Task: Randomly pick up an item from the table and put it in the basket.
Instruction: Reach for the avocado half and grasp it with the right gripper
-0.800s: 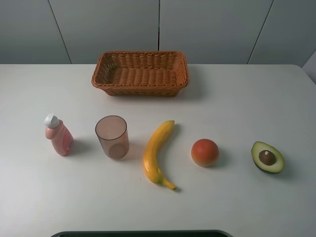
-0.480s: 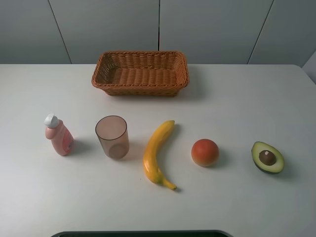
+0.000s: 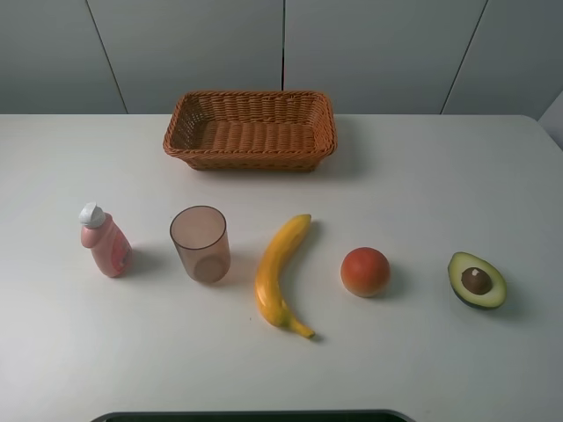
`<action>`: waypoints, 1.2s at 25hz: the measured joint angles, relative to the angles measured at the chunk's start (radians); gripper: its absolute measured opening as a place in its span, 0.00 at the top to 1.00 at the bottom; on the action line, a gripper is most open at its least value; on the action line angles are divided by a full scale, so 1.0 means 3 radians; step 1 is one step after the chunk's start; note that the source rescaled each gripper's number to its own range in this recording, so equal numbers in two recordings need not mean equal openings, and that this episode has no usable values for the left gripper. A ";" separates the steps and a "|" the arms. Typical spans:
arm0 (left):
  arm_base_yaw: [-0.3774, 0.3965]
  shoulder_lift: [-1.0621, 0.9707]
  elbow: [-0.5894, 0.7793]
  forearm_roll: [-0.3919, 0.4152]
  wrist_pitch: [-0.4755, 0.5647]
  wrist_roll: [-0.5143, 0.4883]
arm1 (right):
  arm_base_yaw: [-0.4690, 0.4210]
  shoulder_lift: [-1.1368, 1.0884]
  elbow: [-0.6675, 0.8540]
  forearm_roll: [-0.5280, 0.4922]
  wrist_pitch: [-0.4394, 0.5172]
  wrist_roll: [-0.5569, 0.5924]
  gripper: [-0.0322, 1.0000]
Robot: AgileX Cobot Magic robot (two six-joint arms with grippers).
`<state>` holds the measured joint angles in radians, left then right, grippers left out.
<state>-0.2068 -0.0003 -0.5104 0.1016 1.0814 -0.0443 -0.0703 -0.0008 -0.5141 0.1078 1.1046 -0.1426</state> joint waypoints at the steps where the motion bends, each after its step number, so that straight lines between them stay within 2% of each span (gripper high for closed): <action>1: 0.0000 0.0000 0.0000 0.0000 0.0000 0.0000 | 0.0000 0.0000 0.0000 0.0000 0.0000 0.0000 0.00; 30: 0.0000 0.0000 0.0000 0.0000 0.0000 -0.0006 | 0.0000 0.0000 0.0000 -0.0035 0.0000 0.0000 0.00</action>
<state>-0.2068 -0.0003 -0.5104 0.1016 1.0814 -0.0461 -0.0703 -0.0008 -0.5141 0.0973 1.1046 -0.1426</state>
